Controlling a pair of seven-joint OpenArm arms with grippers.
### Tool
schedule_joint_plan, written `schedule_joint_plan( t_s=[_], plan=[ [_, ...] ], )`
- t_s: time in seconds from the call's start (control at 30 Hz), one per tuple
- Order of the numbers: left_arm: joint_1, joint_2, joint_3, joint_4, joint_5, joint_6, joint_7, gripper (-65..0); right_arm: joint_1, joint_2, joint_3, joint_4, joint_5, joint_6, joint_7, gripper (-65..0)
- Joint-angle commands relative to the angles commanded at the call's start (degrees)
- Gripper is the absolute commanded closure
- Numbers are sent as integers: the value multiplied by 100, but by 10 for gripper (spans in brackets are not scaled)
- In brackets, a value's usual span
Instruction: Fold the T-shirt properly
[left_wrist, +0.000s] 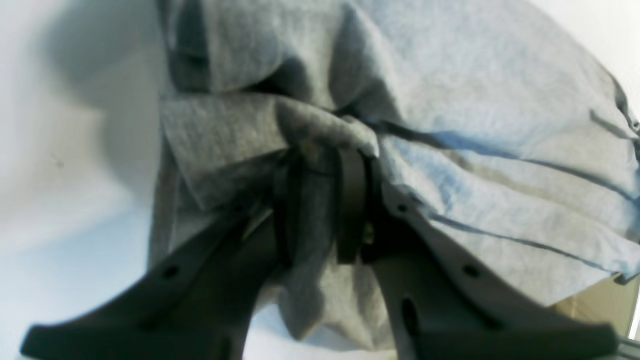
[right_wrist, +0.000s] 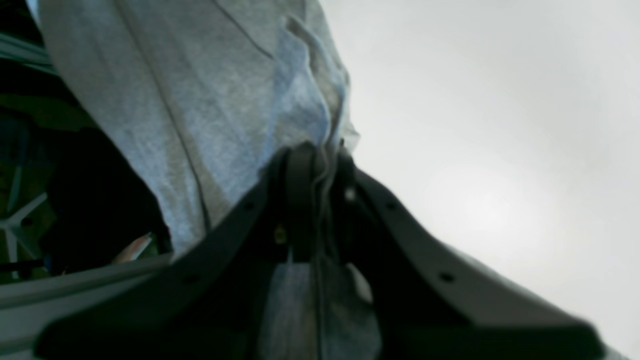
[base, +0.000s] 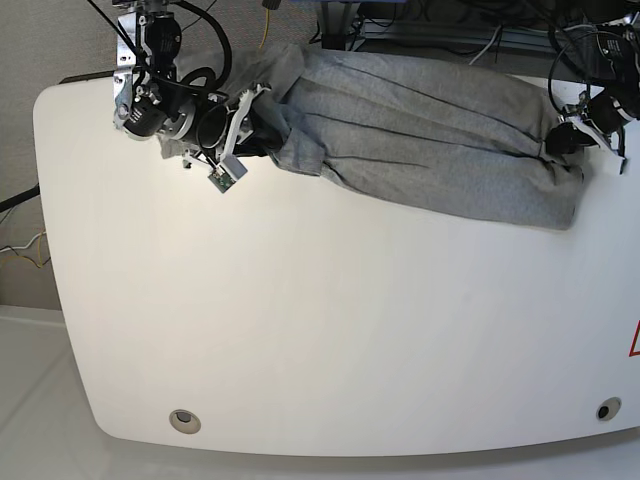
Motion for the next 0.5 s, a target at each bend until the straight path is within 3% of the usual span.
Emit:
schedule_joint_plan(
  t_s=[0.37, 0.5],
  plan=[
    [0, 0, -18, 0, 0, 0, 26, -109, 237, -26, -9, -62, -132, -18, 0, -59],
    [0, 0, -18, 0, 0, 0, 53, -109, 378, -211, -9, -273, -299, -18, 0, -59]
  ],
)
